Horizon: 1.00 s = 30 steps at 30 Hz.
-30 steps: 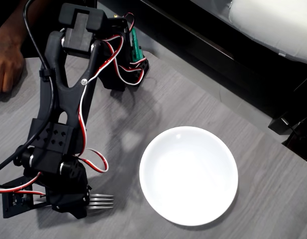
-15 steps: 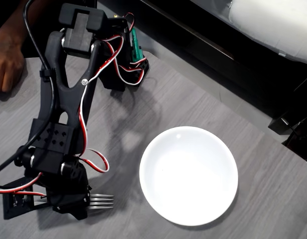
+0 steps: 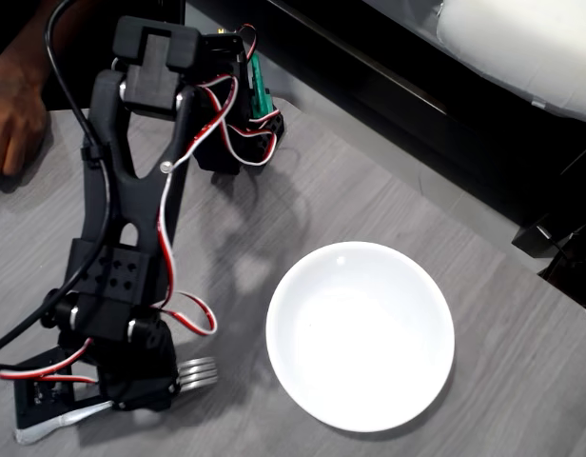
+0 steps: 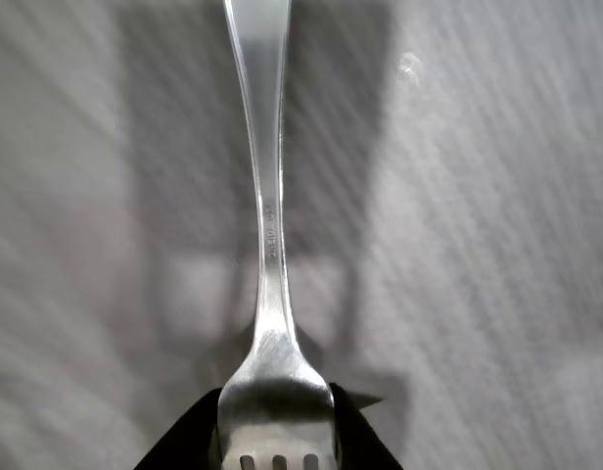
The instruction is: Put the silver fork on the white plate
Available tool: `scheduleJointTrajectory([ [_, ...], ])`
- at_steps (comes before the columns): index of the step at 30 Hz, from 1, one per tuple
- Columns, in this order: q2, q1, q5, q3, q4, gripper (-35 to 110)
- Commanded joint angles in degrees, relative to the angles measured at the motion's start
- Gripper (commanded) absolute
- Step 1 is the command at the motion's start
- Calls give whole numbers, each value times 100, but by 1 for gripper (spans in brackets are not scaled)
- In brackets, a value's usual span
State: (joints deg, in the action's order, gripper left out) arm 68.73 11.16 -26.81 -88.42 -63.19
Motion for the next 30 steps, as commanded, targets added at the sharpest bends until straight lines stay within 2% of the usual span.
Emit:
scheduleJointTrajectory([
  [1, 176, 70, 44, 211, 0, 0],
  [8, 932, 88, 35, 211, -281, 0],
  [13, 1934, -334, 193, 211, -765, 0],
  [20, 2848, -1934, 958, -9, -1556, 0],
  [25, 2918, -3190, 1573, -527, -1266, 0],
  [30, 2276, -3841, 1942, -615, -940, 0],
])
